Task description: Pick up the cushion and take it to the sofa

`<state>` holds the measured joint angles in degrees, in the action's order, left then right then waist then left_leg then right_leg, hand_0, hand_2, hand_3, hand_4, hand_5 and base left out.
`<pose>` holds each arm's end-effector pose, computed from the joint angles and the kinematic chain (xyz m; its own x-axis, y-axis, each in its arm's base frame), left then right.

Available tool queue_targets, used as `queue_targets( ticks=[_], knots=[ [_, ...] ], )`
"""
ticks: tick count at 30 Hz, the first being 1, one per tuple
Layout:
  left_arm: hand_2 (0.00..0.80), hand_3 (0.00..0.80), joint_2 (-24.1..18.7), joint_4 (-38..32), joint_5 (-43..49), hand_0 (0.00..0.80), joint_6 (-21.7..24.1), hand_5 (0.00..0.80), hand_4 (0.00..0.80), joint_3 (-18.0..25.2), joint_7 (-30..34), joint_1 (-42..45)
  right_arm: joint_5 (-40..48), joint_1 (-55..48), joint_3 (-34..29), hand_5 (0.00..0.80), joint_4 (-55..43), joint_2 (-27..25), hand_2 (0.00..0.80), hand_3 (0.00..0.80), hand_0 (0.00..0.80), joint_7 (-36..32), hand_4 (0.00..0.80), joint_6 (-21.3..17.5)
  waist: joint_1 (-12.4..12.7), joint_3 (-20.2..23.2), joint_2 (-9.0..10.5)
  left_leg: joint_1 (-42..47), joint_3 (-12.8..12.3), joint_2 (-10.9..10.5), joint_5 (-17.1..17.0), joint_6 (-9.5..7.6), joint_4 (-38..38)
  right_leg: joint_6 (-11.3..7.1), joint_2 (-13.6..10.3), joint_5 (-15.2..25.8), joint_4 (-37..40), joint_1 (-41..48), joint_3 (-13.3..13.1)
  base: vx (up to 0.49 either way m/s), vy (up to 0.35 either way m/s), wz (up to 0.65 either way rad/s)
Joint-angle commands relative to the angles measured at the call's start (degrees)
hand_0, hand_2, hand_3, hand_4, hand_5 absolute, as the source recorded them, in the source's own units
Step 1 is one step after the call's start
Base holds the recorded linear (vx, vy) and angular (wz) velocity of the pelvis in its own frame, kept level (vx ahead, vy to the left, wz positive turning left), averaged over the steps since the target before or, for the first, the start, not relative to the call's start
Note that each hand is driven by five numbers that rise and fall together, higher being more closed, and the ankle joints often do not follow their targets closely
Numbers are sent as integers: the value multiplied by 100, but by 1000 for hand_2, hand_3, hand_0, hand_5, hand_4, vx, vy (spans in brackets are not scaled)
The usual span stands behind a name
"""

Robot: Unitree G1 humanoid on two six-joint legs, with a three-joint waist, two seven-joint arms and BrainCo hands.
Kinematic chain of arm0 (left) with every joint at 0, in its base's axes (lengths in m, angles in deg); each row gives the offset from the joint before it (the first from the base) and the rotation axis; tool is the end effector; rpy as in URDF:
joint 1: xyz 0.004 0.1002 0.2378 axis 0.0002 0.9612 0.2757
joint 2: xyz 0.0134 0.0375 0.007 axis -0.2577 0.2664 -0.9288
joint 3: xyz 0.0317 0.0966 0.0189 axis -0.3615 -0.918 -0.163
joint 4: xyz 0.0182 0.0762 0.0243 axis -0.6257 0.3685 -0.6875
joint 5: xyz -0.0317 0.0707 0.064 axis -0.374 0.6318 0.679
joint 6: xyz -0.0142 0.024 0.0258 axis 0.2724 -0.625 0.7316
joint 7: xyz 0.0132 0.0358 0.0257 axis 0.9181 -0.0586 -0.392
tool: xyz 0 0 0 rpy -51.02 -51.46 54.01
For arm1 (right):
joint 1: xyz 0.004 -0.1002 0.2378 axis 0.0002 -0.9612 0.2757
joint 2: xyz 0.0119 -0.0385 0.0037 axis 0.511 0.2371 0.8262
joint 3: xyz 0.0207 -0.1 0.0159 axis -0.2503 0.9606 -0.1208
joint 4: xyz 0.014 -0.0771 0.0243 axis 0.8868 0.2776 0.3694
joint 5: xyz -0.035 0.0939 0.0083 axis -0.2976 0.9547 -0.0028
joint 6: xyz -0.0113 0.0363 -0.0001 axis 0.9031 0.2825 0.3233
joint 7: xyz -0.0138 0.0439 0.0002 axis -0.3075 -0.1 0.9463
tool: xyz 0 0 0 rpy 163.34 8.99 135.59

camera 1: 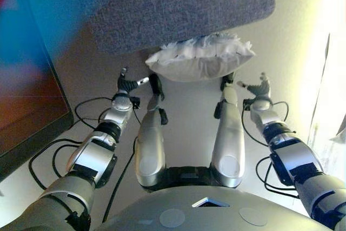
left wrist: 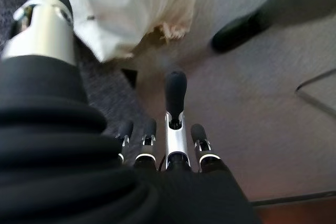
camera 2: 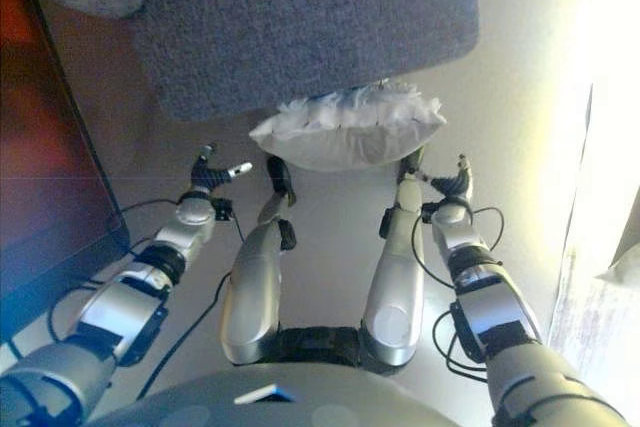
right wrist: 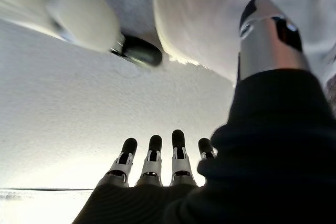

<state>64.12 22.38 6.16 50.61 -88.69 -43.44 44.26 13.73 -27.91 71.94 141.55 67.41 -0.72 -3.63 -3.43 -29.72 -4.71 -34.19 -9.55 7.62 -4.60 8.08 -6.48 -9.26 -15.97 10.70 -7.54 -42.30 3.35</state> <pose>0.2768 0.1905 0.0057 0.9361 0.2757 -0.2186 -0.1857 0.9148 0.3588 0.2772 -0.2196 0.0076 0.8168 -0.5171 -0.2558 0.3829 0.8176 -0.4300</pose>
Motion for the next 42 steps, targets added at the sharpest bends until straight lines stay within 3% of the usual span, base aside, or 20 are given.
queue_targets(
  ticks=[1, 6, 9, 14, 21, 25, 34, 38, 39, 40, 42],
  knots=[
    [0, 0, 131, -223, -260, 0, 129, 0, 0, 48, -612, -6, 111, -244, 44, 0, -508, -60, 0, 0, 0, 664, 0, -40, -169, -7, -55, -1092, 383, 485, -42, 199, -594, -144, 10, -467, -559, -684, -138, -41, 20, -12],
    [0, 0, 198, -818, -543, 0, 214, 0, 0, 143, -1267, -80, -422, -478, 92, 0, -1886, -254, 0, 0, 0, 1752, 0, -194, -344, -7, 49, -1737, 424, 557, -107, 199, -635, -68, 245, -469, -660, -1349, -336, -23, -13, -14],
    [0, 0, 183, -1046, -824, 0, 318, 0, 0, 313, -1537, -194, -763, -379, 33, 0, -2480, -398, 0, 0, 0, 2015, 0, -173, -375, -7, 106, -2166, 545, 578, -163, 189, -670, -41, 321, -443, -742, -1790, -410, -31, -52, -15],
    [0, 0, 68, -1232, -818, 0, 457, 0, 0, 435, -1600, -449, -821, -127, -26, 0, -2755, -566, 0, 0, 0, 1946, 0, -245, -338, -7, 211, -2773, 725, 600, -105, 192, -885, -47, 354, -488, -977, -2370, -362, -16, -104, -3],
    [0, 0, -275, -1420, -934, 0, 503, 0, 0, 544, -1593, -964, -1178, 508, 17, 0, -2756, -879, 0, 0, 0, 1682, 0, -731, -156, -7, 376, -3882, 1080, 568, -66, 173, -1261, -51, 236, -443, -1316, -3356, -249, -4, -133, 18],
    [0, 0, -455, -1517, -1123, 0, 587, 0, 0, 587, -1541, -1206, -1114, 1016, 174, 0, -2713, -1203, 0, 0, 0, 1192, 0, -900, -33, -7, 412, -4306, 1262, 547, -18, 190, -1428, -83, 150, -518, -1496, -3697, -190, 6, -82, 24],
    [0, 0, -799, -1690, -1587, 0, 580, 0, 0, 534, -930, -1819, -967, 1976, 820, 0, -2575, -1478, 0, 0, 0, -753, 0, -1439, 207, -7, 460, -4908, 1558, 444, -72, 242, -1476, -178, -34, -481, -1503, -4189, -69, 19, -43, 19],
    [0, 0, -814, -1952, -2047, 0, 401, 0, 0, 369, 72, -1799, -623, 2126, 1142, 0, -2874, -1582, 0, 0, 0, -2065, 0, -1647, 282, -7, 425, -4959, 1622, 390, -95, 267, -1408, -230, -116, -450, -1401, -4215, -23, 30, 5, 20],
    [0, 0, -794, -1998, -2847, 0, -101, 0, 0, 320, 861, -1758, -323, 2135, 1196, 0, -3020, -1630, 0, 0, 0, -2456, 0, -1665, 292, -7, 424, -4952, 1628, 391, -113, 263, -1397, -242, -143, -447, -1415, -4205, -16, 19, 19, 17],
    [264, 264, -765, -1813, -2514, 264, 388, 264, 264, 228, 1337, -1847, 96, 2228, 1286, 0, -2988, -1609, 0, 0, 0, -2896, 0, -1725, 273, -7, 449, -4945, 1613, 409, -122, 270, -1426, -249, -159, -466, -1484, -4189, -9, 7, 31, 16],
    [800, 800, -816, -1560, -3247, 800, 194, 800, 800, -86, 2630, -1983, 929, 2400, 1465, 0, -2903, -1642, 0, 0, 0, -4027, 0, -1816, 244, -7, 483, -4920, 1607, 424, -98, 298, -1442, -259, -181, -468, -1492, -4171, -4, 0, 29, 13]
  ],
)
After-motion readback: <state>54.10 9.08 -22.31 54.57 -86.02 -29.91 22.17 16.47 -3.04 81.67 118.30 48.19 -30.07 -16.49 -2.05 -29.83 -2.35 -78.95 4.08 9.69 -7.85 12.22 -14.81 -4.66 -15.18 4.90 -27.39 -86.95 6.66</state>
